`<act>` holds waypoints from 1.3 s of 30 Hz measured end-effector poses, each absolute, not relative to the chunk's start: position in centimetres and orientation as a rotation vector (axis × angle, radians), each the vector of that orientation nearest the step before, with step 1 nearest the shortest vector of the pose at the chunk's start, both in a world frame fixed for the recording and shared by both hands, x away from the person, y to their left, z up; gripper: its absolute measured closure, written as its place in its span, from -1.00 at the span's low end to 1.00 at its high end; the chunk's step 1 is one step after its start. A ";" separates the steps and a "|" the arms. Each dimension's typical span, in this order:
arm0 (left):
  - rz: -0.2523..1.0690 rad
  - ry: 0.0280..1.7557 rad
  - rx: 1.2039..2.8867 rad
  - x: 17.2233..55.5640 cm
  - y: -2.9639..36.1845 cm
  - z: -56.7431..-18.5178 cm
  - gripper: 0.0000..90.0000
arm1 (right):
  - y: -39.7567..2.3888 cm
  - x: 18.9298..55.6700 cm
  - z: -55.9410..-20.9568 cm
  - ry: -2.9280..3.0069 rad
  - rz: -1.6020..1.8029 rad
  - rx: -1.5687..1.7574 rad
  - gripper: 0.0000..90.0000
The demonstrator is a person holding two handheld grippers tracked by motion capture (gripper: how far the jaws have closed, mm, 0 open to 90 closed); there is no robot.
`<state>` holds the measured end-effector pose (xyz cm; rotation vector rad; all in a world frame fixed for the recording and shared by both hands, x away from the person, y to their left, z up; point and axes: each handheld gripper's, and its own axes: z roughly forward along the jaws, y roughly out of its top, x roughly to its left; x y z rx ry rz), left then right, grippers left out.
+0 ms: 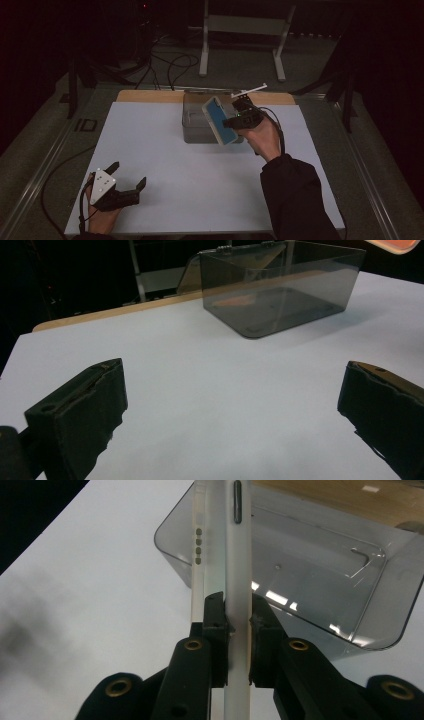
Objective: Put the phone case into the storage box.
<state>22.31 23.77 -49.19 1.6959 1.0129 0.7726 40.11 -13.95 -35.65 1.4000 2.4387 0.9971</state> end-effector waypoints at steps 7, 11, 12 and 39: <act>0.772 1.012 1.696 22.3 23.8 -49.2 -0.99 | -14.0 40.6 -35.6 2.421 0.982 1.419 0.82; 0.774 1.010 1.697 22.3 23.7 -49.2 -0.99 | -13.9 40.8 -35.5 2.413 0.975 1.423 0.82; 0.773 1.010 1.696 22.3 23.7 -49.2 -0.99 | -13.9 41.0 -35.4 2.409 0.970 1.425 0.82; 0.779 1.012 1.683 22.2 23.8 -49.1 -0.99 | -13.8 42.9 -34.8 2.353 0.923 1.491 0.82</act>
